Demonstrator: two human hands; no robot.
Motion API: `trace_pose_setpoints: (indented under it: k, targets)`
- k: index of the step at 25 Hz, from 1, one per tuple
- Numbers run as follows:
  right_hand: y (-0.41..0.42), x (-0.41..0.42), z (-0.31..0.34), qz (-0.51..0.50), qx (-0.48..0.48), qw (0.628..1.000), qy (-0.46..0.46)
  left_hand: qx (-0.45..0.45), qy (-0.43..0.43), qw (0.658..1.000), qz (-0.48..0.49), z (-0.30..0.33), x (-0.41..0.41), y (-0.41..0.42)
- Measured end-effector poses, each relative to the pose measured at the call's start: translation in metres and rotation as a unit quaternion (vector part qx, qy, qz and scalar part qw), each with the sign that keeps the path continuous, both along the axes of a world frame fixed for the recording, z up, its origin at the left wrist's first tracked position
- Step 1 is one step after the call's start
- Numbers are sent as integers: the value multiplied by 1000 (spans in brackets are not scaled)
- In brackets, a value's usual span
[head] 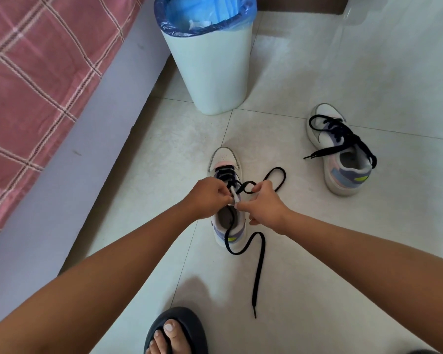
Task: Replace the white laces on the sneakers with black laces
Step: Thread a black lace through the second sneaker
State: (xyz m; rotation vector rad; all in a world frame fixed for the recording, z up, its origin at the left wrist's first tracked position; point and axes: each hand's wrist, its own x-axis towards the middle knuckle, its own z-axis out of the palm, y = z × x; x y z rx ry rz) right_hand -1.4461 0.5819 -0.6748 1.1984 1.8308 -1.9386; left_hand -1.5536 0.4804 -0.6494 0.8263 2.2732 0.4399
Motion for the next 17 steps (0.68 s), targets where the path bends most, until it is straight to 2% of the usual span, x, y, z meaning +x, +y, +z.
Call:
trace_pose_setpoints:
  k: [5,8,10,11,13,14,15,16,17]
  targets:
    - [-16,-3,-6,-145,97,984,40,-30,-23,997,-72,24,0,-8]
    - [-17,-2,-6,-159,101,981,49,-124,-8,967,-223,33,5,-29]
    - [-15,-1,-5,-153,105,981,50,-258,-3,908,-329,25,8,-49]
    - [-14,0,-5,-154,109,981,48,-345,-8,860,-375,17,10,-61]
    - [-13,1,-4,-157,112,980,43,-524,-28,731,-437,-6,17,-90]
    - [-14,2,-5,-157,111,980,43,-574,-26,681,-454,-17,20,-101]
    - [-14,2,-5,-152,108,981,44,-583,-14,678,-447,-23,23,-108]
    - [-14,2,-6,-145,99,983,44,-564,1,714,-415,-24,24,-110]
    - [-13,2,-6,-137,85,986,42,-515,15,774,-369,-21,23,-107]
